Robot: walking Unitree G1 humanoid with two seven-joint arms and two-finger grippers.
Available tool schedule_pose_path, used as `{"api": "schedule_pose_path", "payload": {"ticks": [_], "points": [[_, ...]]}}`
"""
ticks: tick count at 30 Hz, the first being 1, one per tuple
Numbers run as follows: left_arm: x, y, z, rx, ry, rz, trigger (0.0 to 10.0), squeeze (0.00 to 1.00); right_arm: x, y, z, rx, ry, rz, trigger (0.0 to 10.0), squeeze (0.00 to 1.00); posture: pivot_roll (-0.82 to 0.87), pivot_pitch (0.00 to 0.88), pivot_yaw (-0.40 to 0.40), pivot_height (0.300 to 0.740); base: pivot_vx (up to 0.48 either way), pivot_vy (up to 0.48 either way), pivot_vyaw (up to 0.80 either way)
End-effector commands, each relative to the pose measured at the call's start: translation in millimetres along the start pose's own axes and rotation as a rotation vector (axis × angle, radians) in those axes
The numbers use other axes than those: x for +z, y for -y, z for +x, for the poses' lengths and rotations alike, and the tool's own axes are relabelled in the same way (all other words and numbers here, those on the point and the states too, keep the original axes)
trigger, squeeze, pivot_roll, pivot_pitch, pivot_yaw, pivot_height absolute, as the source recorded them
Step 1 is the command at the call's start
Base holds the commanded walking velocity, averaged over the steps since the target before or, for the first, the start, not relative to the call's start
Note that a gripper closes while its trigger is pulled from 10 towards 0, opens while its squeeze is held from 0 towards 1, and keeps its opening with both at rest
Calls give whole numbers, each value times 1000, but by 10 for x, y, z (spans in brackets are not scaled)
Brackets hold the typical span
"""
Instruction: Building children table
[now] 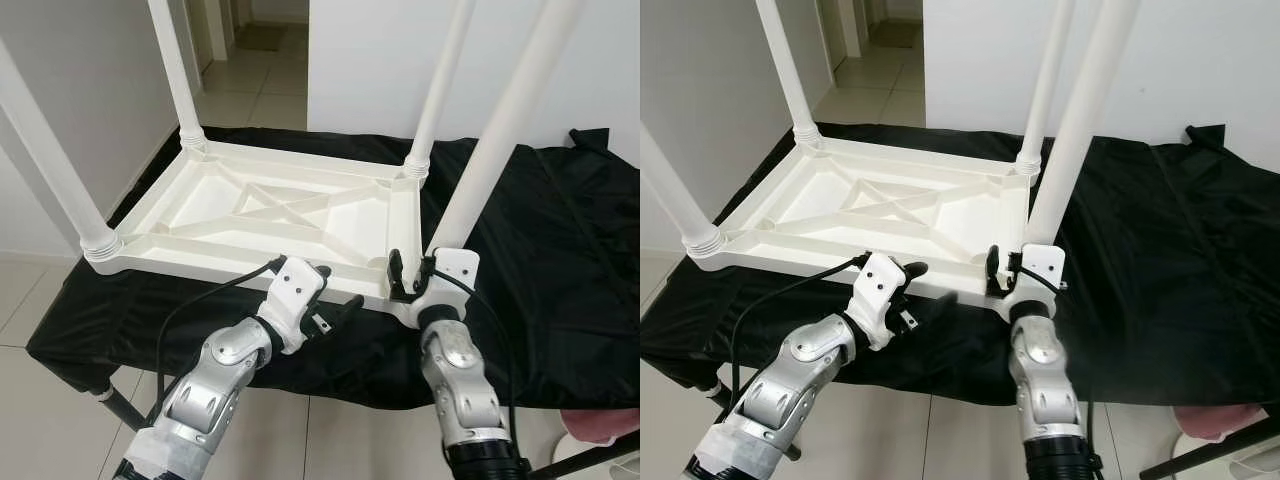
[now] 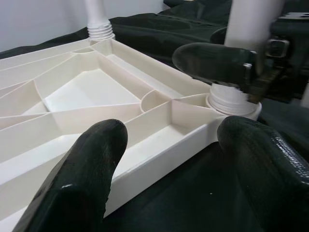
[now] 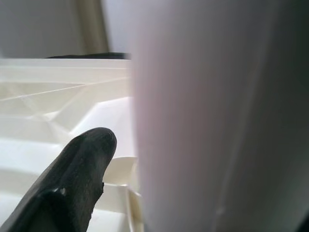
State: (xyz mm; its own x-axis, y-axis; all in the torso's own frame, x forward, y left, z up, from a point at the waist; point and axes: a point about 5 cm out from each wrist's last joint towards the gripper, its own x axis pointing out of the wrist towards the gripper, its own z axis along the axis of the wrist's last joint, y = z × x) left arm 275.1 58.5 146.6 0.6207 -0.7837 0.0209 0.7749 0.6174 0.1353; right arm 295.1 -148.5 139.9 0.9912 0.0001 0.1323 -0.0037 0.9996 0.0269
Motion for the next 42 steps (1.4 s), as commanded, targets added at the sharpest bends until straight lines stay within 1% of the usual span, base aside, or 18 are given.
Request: {"api": "schedule_pose_path", "payload": {"ticks": [1,2,6,8,14,16,17,20,21,22,24,25,34,35,36,37,40,42], "points": [[-12,21,-18,-17,-1,-3,10000,0,-17,50,-3,56,11,-9,10000,0,-9,0,15,740,0,0,0],[-12,21,-18,-17,-1,-3,10000,0,-17,50,-3,56,11,-9,10000,0,-9,0,15,740,0,0,0],[-25,40,-25,-20,-5,-5,10000,0,-20,155,35,126,18,-39,10000,0,-7,0,13,740,0,0,0],[-16,38,-17,-15,-2,-10,10000,0,-4,204,75,192,22,-57,10000,0,-2,3,15,740,0,0,0],[-6,32,-12,-15,0,-11,10000,0,5,228,117,247,18,-73,10000,0,-5,4,19,740,0,0,0],[-3,26,-19,-21,-2,-6,10000,0,11,253,196,392,-9,-111,10000,0,-1,3,24,740,0,0,0],[-3,26,-19,-21,-2,-6,10000,0,11,253,196,392,-9,-111,10000,0,-1,3,24,740,0,0,0],[1,20,-18,-22,-2,-4,10000,0,6,277,238,483,-38,-127,10000,0,2,3,18,740,0,0,0],[6,16,-13,-19,0,-3,10000,0,0,286,255,515,-53,-125,8431,0,9,3,11,740,0,0,0],[9,16,-10,-15,2,-3,10000,0,-6,295,272,544,-62,-123,4471,0,13,2,9,740,0,0,0],[11,16,-8,-11,3,-3,10000,0,-8,301,283,560,-65,-122,4471,0,13,2,9,740,0,0,0],[12,21,-11,-8,4,-5,10000,0,-13,303,288,568,-70,-118,0,0,16,2,5,740,0,0,0],[4,27,-29,1,3,-8,10000,0,-85,282,248,604,-97,-113,0,0,22,6,0,740,0,0,0],[4,23,-31,3,2,-8,10000,0,-99,279,242,608,-103,-109,1647,0,22,6,0,740,0,0,0],[4,23,-31,3,2,-8,10000,0,-99,279,242,608,-103,-109,1647,0,22,6,0,740,0,0,0],[4,25,-34,3,2,-8,10000,0,-114,280,235,603,-120,-88,10000,0,22,6,0,740,0,0,0],[3,33,-38,3,1,-9,10000,0,-109,266,229,594,-131,-54,10000,0,21,10,0,740,0,0,0],[3,33,-38,3,1,-9,10000,0,-109,266,229,594,-131,-54,10000,0,21,10,0,740,0,0,0]]}}
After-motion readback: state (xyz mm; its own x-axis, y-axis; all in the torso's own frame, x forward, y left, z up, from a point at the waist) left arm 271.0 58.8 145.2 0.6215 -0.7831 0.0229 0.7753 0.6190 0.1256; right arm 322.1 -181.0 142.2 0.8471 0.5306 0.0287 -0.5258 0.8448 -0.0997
